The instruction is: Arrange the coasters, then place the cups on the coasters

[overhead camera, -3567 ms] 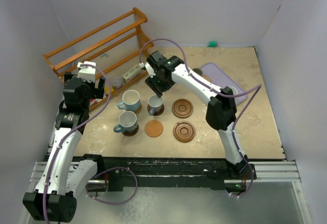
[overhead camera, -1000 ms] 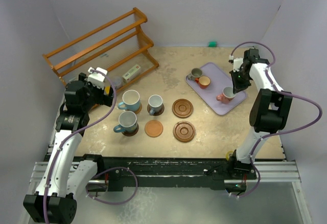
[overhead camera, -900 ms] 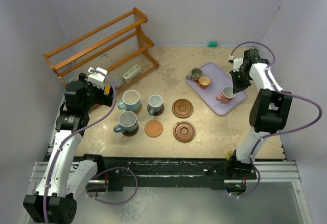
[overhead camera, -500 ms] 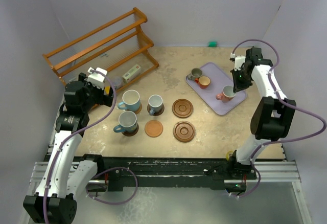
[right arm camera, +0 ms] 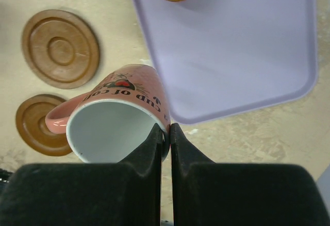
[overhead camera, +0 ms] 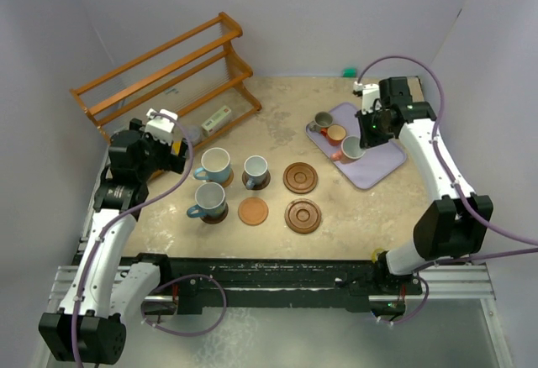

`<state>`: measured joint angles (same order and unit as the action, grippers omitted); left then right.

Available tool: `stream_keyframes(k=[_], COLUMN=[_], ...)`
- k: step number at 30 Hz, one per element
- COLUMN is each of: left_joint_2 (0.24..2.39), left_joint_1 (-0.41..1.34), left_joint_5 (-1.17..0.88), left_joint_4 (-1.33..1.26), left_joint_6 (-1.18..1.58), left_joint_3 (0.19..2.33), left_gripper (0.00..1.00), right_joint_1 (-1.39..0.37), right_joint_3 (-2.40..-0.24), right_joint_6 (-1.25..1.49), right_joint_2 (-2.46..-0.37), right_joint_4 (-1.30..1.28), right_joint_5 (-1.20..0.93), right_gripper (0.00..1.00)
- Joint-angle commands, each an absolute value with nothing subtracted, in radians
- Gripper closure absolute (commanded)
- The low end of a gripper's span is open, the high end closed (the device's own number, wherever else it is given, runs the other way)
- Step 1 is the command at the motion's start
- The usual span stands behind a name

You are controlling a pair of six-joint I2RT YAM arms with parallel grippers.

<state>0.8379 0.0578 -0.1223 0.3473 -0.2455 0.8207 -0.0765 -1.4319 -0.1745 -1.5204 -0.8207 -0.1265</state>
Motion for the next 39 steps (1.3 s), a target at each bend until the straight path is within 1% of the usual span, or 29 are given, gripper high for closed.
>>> stream_keyframes(k=[1,9,15,21,25,31,39], left_joint_2=[0.881,0.963,1.001,0.995,0.97,0.939,0.918], left_joint_1=[0.049,0.049,0.049,0.049,0.049,0.049,0.049], left_joint_5=[-0.085,-0.063,-0.015,0.038,0.065,0.084,0.09], left_joint_4=[0.275,0.208,0.143,0.093,0.075,0.063,0.065], left_joint_6=[-0.281,-0.281,-0.286,-0.281,-0.281,-0.274,-0.27], left_joint_3=[0.858,0.863,0.835,0.8,0.775,0.763,0.764], left_gripper=[0.01,0.01,0.01,0.01,0.01,0.02,0.02], right_joint_1=[-0.181,-0.416,-0.589,-0.778,-0.872,-0.949,-0.962], right_joint_3=[-1.408,-1.359,-1.378,-1.423,-1.465,-1.543,-1.597], right_joint_6=[-0.072,0.044,0.114,0.201,0.26,0.315,0.347], right_joint_2=[-1.444,-1.444,-1.491,-1.564,-1.617,-1.707,-1.803], right_joint_4=[-0.779,-0.725,-0.698,-0.677,-0.662,-0.667,-0.713], right_joint_5=[-0.138,-0.104,-0.088,0.077,0.118,0.166,0.125], right_gripper=[1.0,1.0,1.0,1.0,1.0,1.0,1.0])
